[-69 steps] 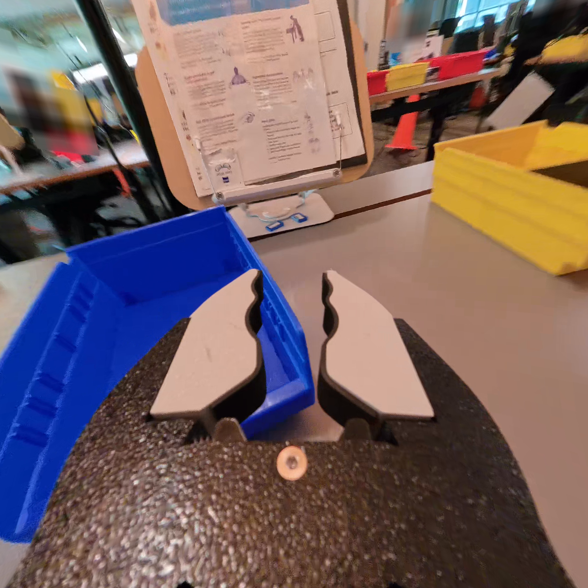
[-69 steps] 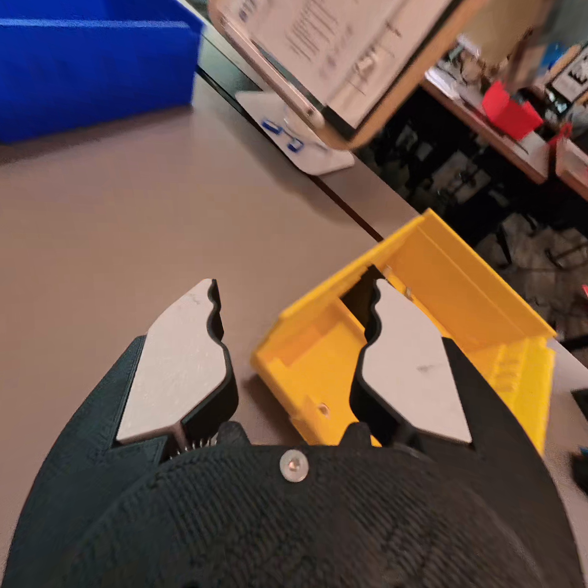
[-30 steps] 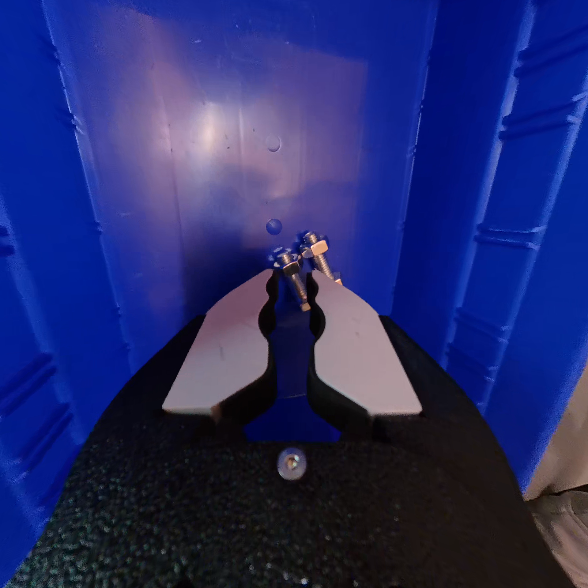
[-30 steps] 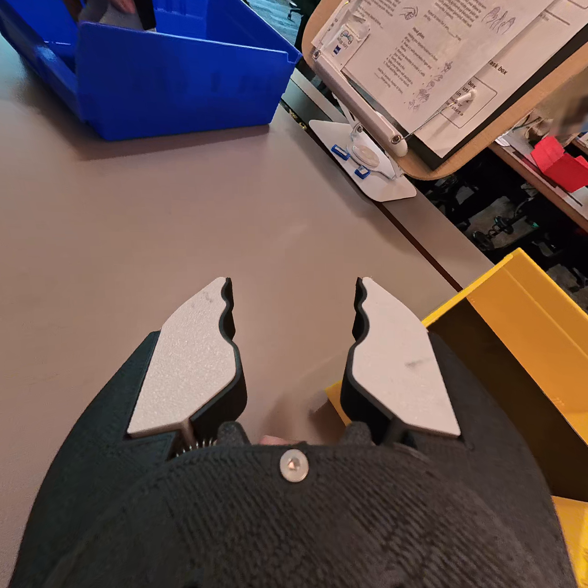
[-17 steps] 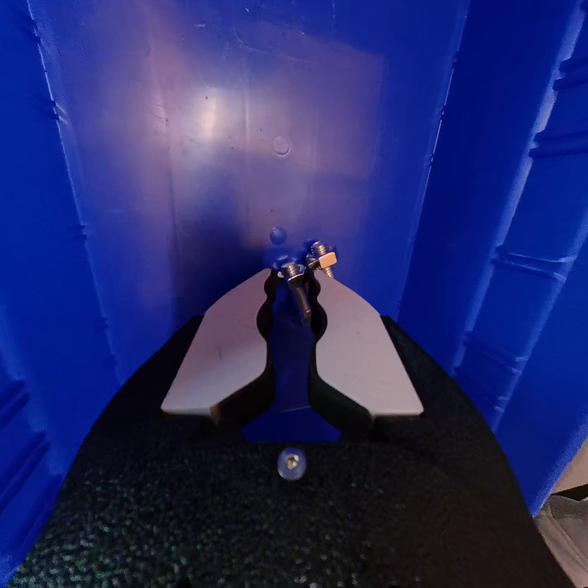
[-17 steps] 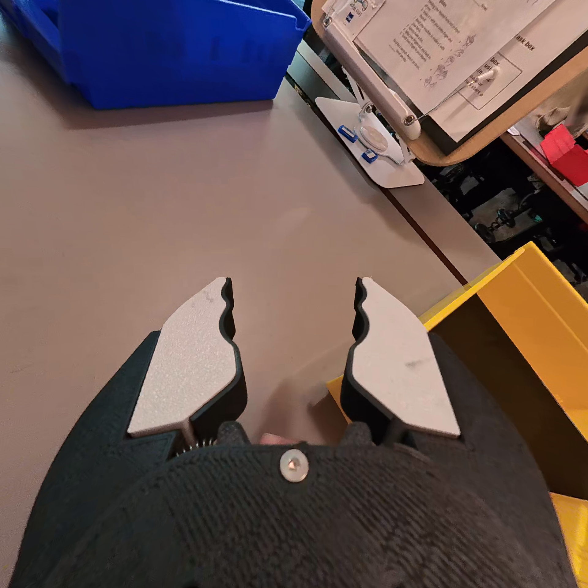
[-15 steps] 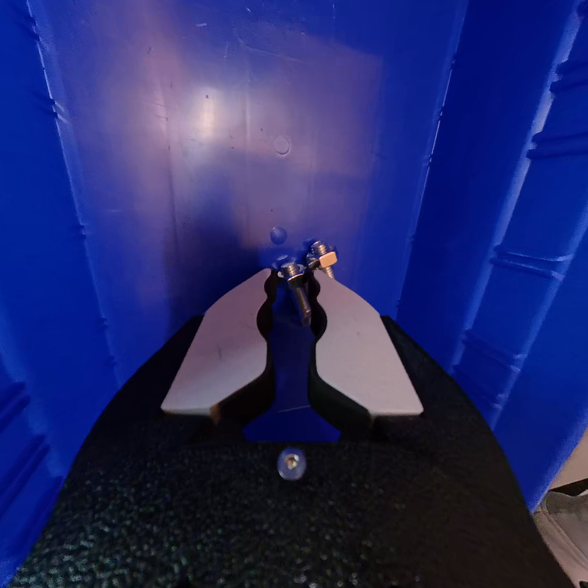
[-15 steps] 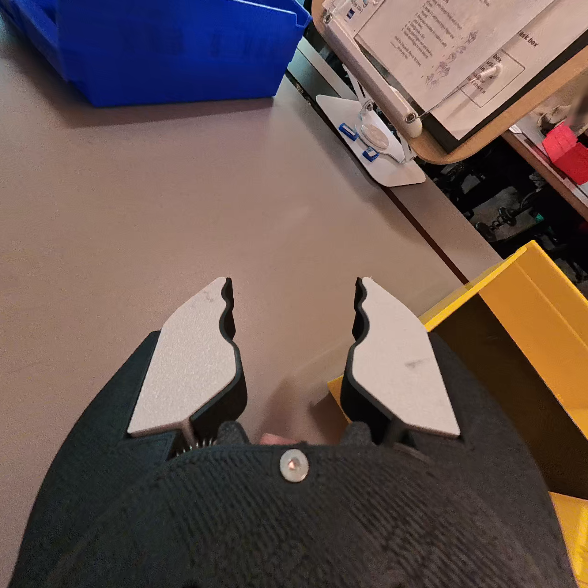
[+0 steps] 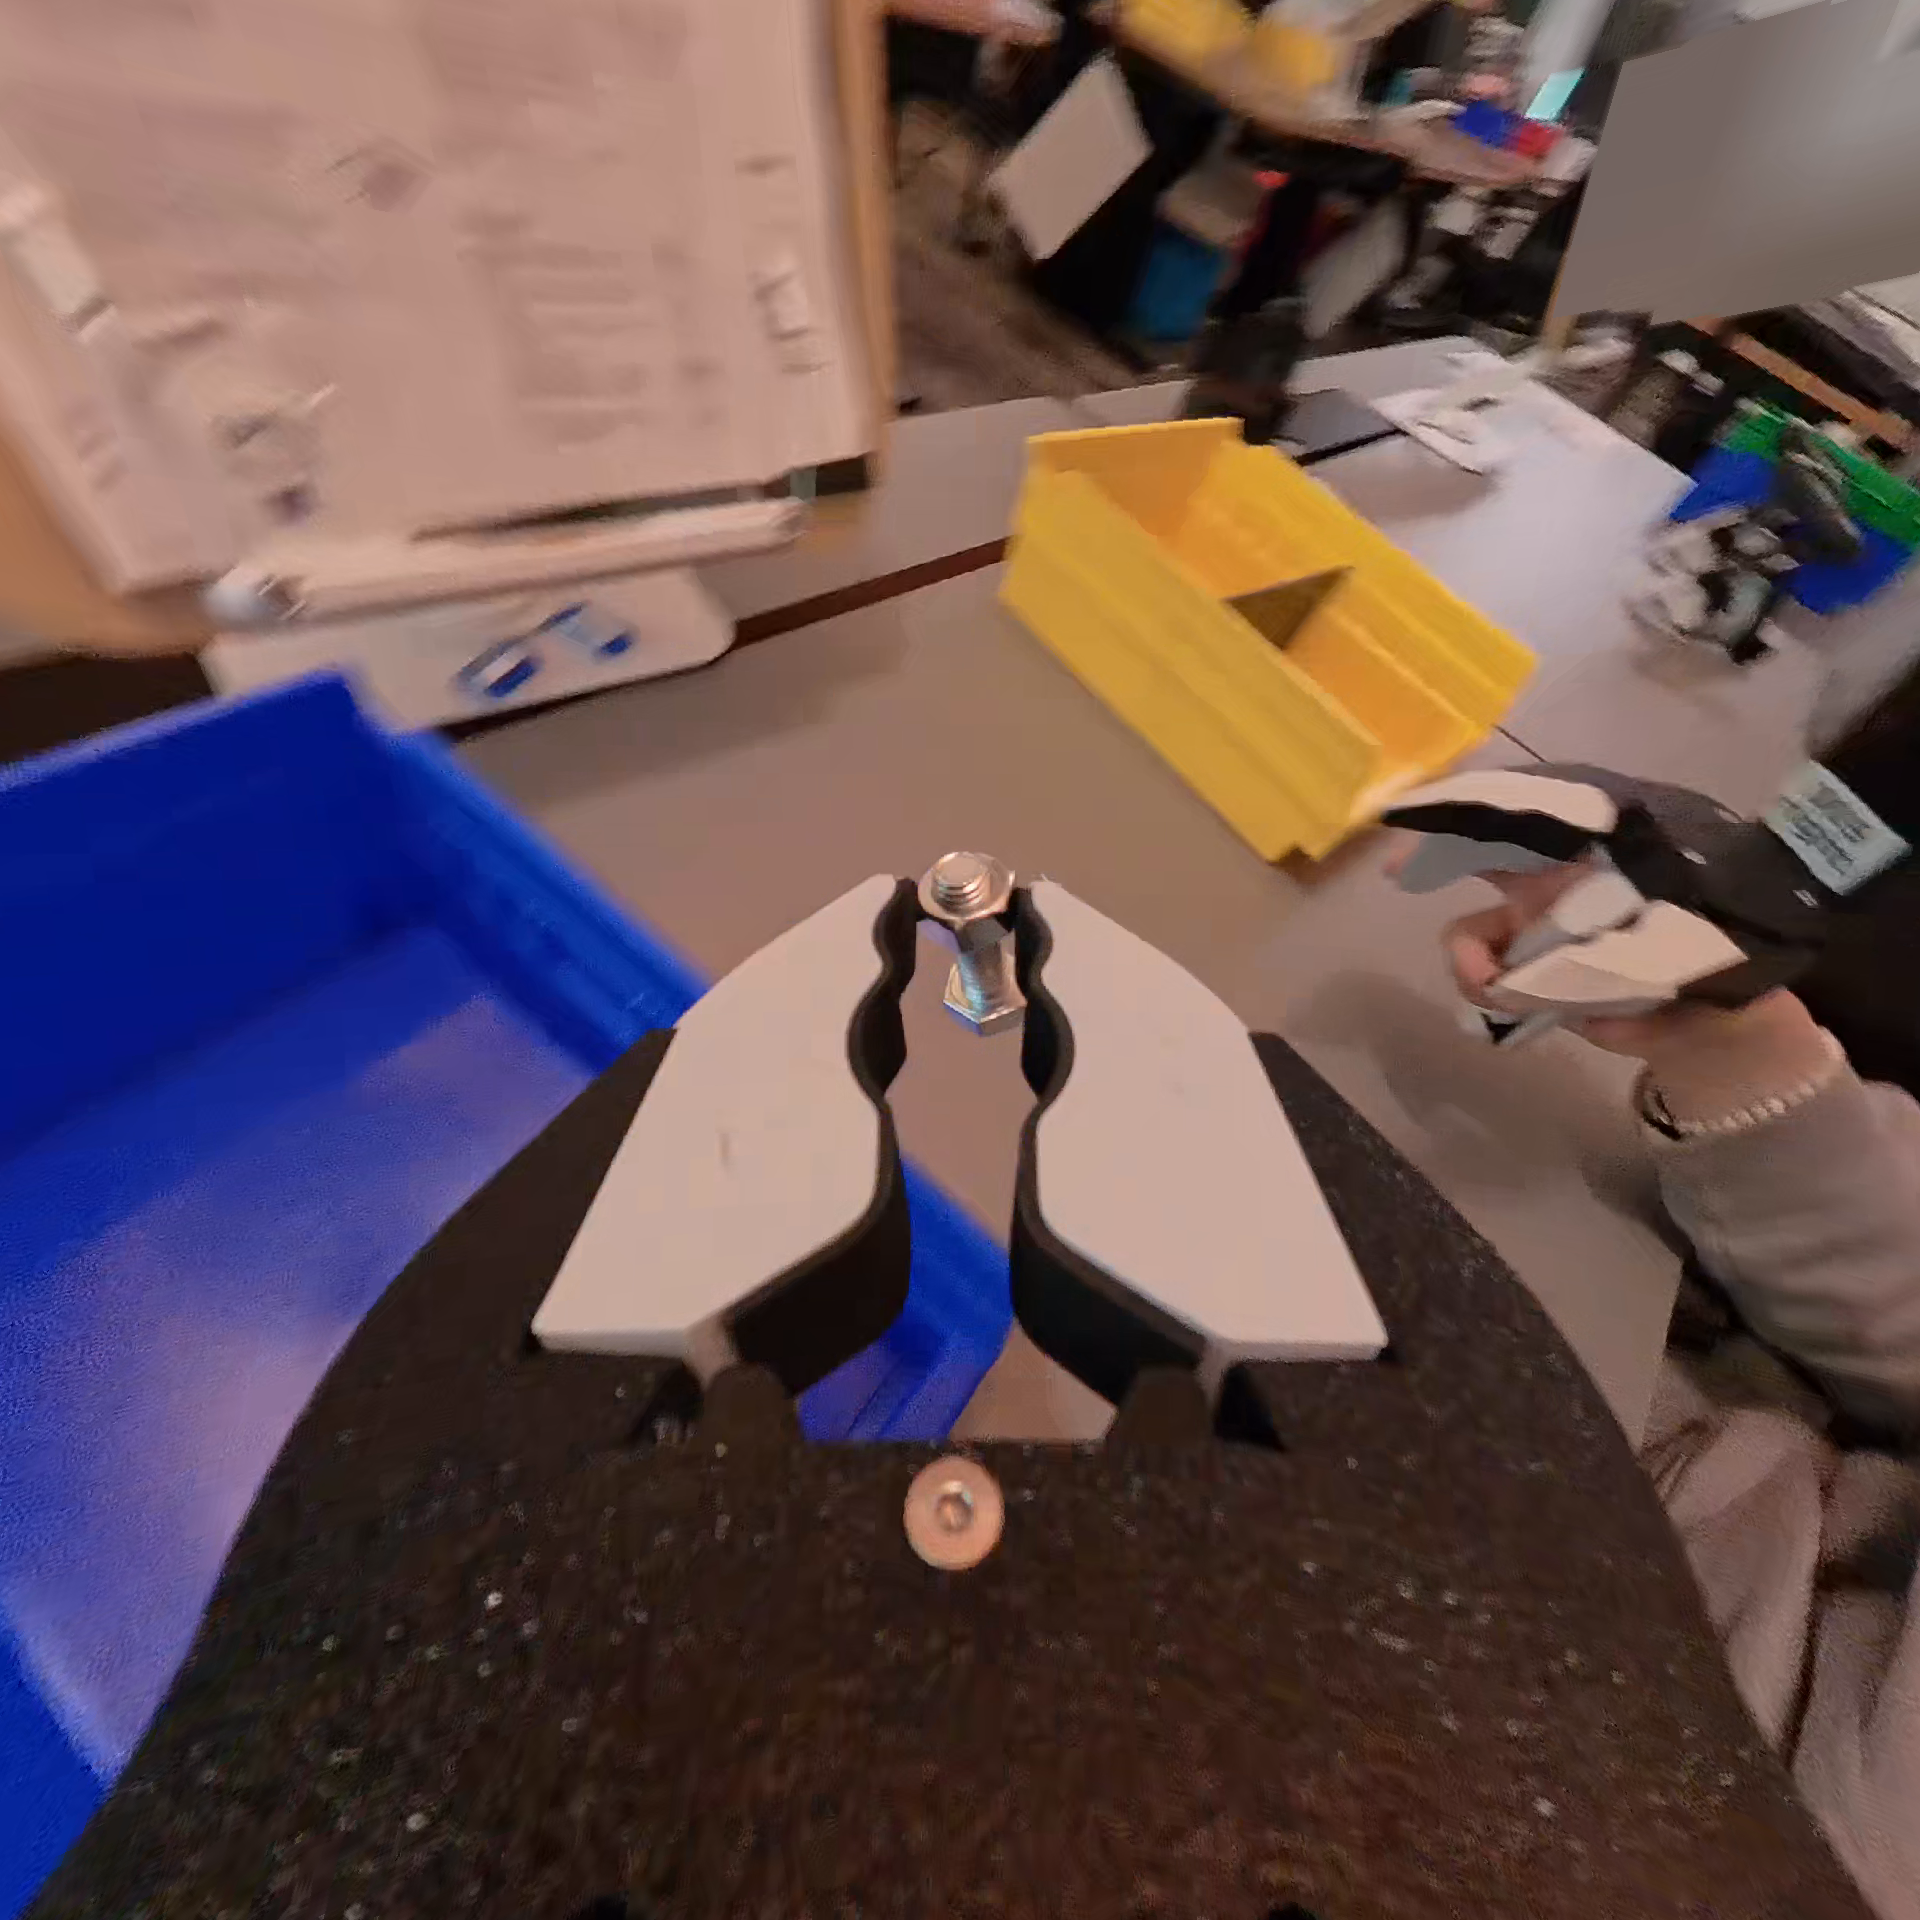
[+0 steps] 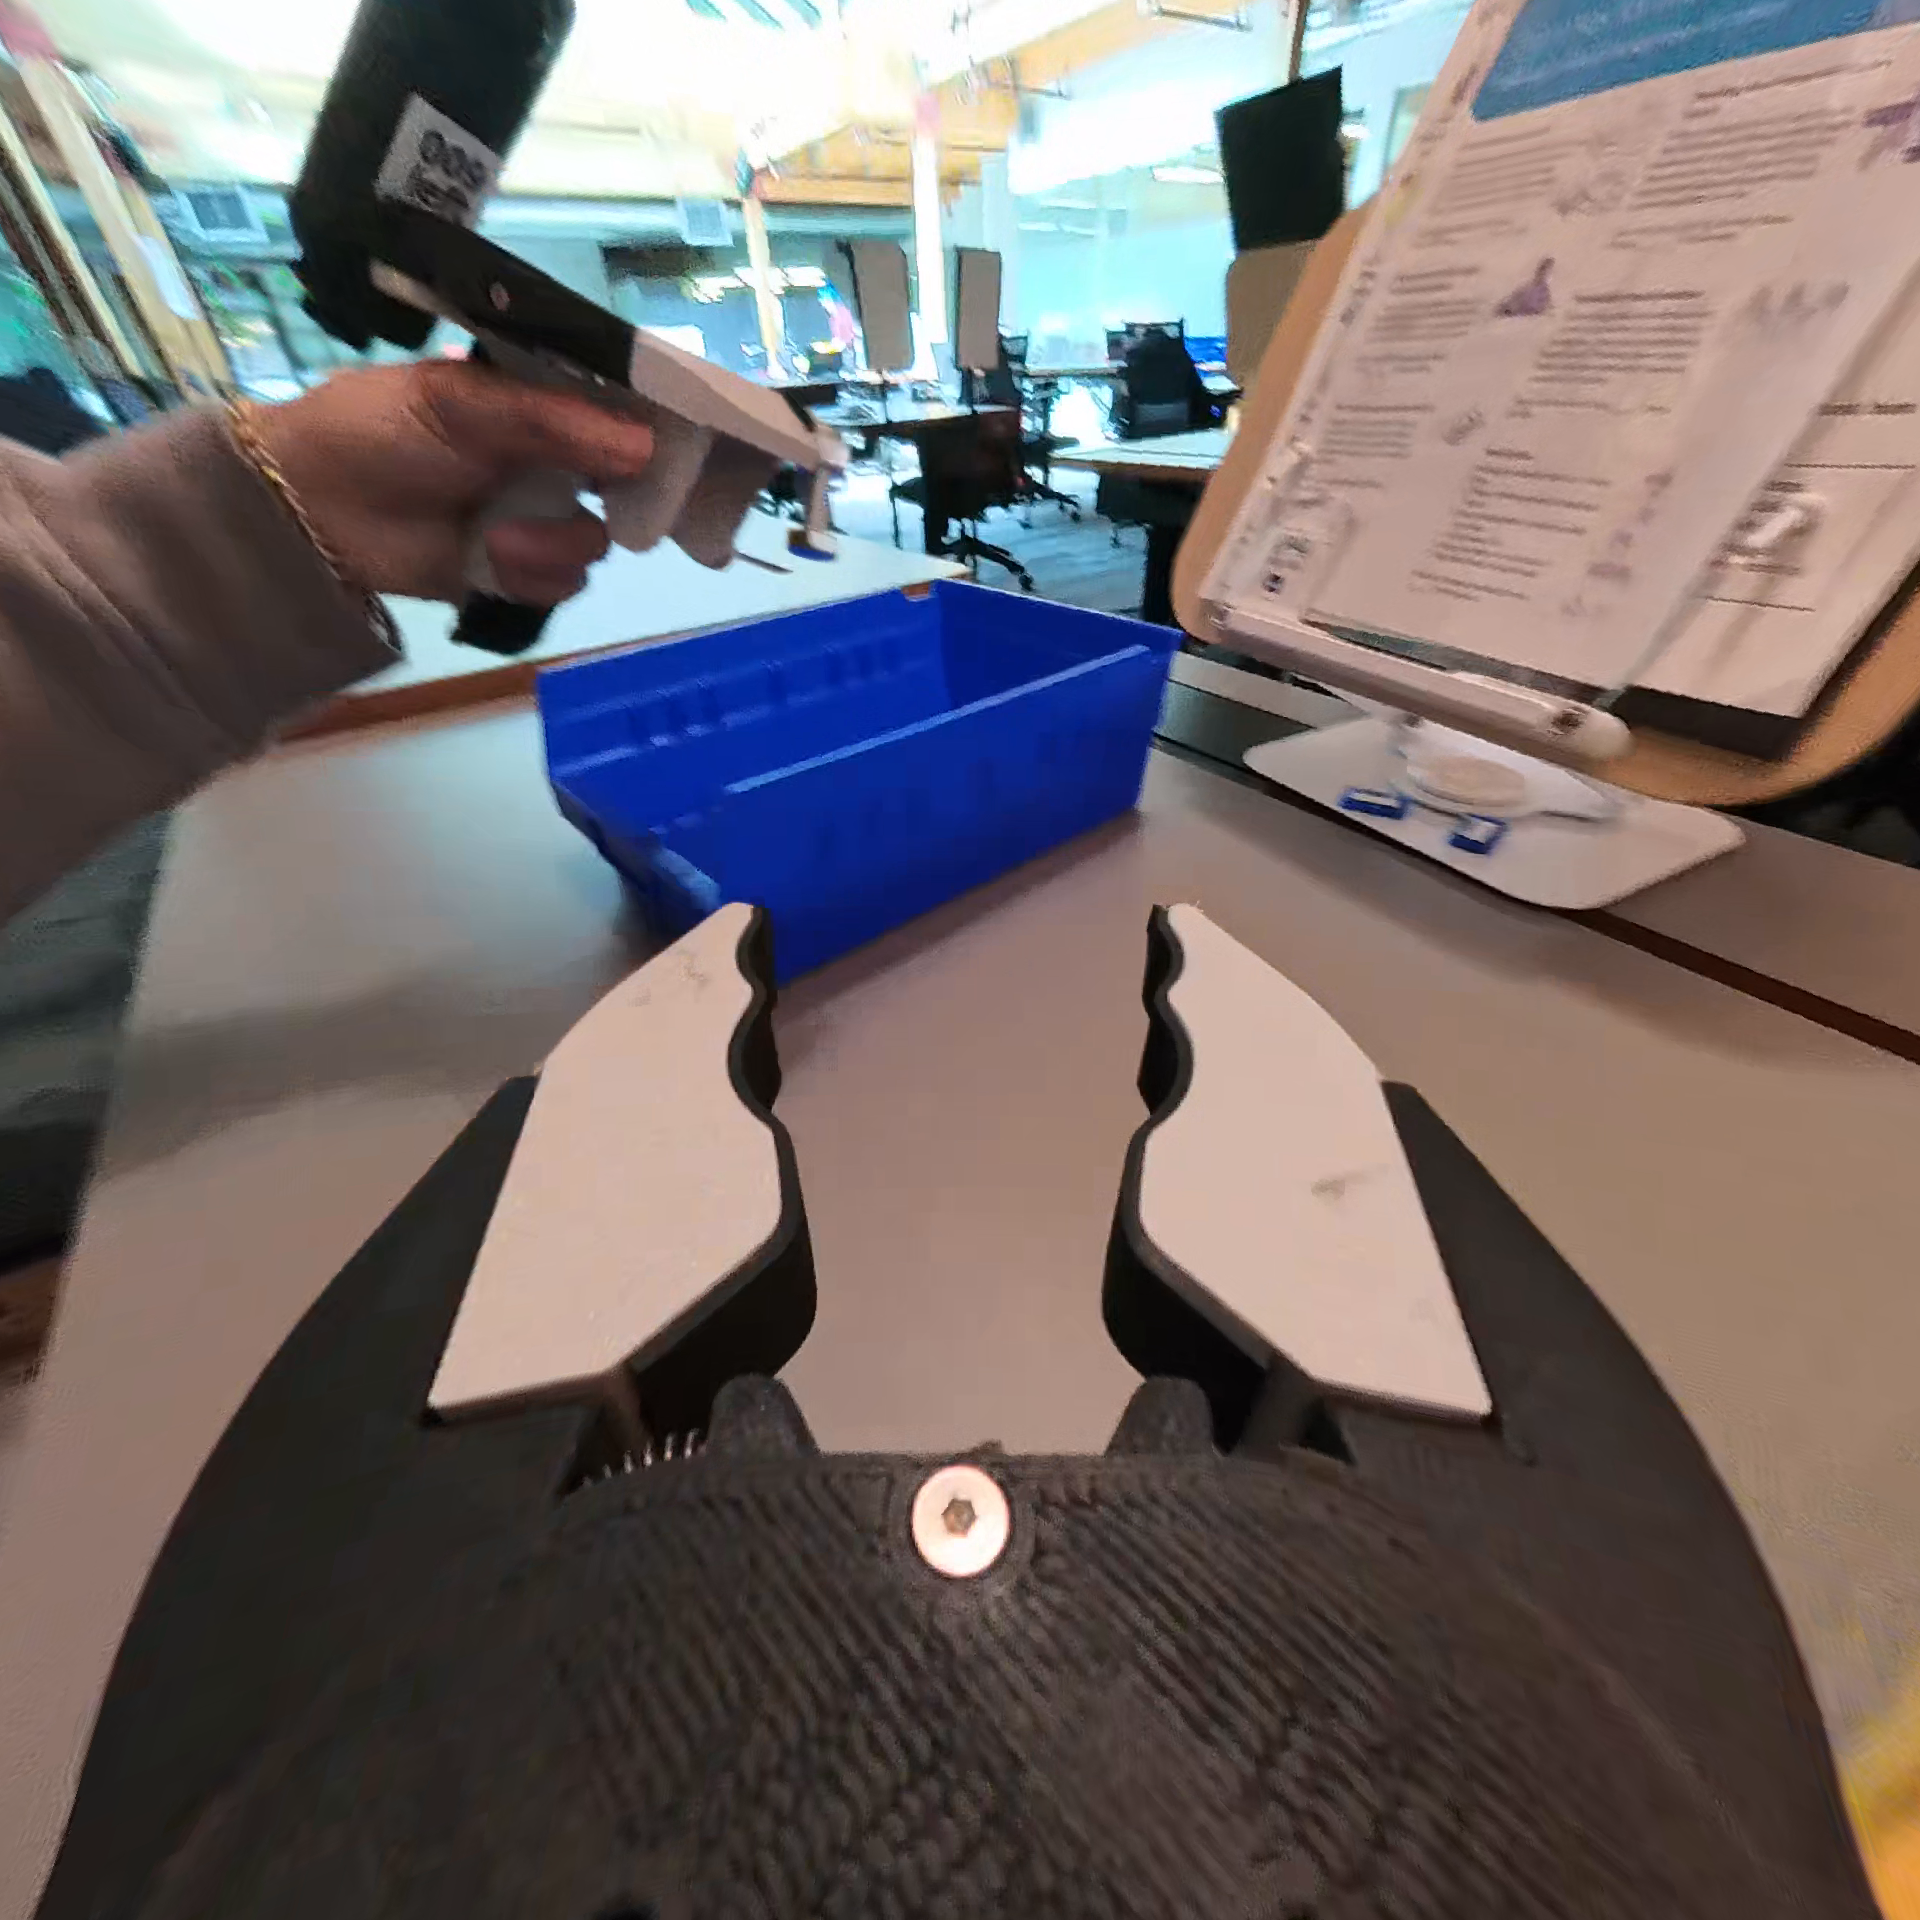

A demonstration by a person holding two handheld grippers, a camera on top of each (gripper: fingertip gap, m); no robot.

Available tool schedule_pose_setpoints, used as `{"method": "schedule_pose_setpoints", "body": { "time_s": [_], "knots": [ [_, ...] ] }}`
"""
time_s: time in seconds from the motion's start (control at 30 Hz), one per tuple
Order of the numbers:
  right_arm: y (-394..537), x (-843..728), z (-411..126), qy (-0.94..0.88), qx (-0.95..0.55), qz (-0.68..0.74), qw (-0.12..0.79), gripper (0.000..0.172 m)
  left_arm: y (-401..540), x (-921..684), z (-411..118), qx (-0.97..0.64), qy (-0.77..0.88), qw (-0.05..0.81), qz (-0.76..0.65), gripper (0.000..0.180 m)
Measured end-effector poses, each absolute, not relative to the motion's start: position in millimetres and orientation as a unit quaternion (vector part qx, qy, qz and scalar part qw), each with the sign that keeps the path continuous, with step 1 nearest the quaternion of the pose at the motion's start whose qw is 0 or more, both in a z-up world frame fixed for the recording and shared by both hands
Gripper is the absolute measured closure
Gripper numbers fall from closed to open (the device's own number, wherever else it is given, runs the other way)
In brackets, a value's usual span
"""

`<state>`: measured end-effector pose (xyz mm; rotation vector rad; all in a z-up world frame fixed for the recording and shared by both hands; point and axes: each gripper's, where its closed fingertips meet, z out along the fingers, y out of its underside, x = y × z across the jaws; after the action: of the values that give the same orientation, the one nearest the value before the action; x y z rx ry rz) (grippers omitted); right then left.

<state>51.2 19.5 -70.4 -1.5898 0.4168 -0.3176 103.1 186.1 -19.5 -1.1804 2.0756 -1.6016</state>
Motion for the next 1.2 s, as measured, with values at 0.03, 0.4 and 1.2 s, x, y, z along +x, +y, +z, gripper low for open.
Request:
{"method": "schedule_pose_setpoints", "body": {
  "time_s": [0.03,0.4,1.2],
  "knots": [
    [27.1,45.4,-67.2,0.18,-0.702,-0.13,0.676,0.106,166.9,94.8,-15.0,-0.365,0.726,0.137,-0.567,0.163],
    [46.2,29.9,-63.1,0.158,-0.687,-0.143,0.695,0.136,34.0,38.7,-35.9,-0.133,0.771,0.133,-0.608,0.163],
    [19.5,12.2,-69.5,0.029,-0.71,-0.081,0.699,0.14,23.6,11.5,-59.2,-0.041,0.792,0.136,-0.594,0.163]
  ]
}}
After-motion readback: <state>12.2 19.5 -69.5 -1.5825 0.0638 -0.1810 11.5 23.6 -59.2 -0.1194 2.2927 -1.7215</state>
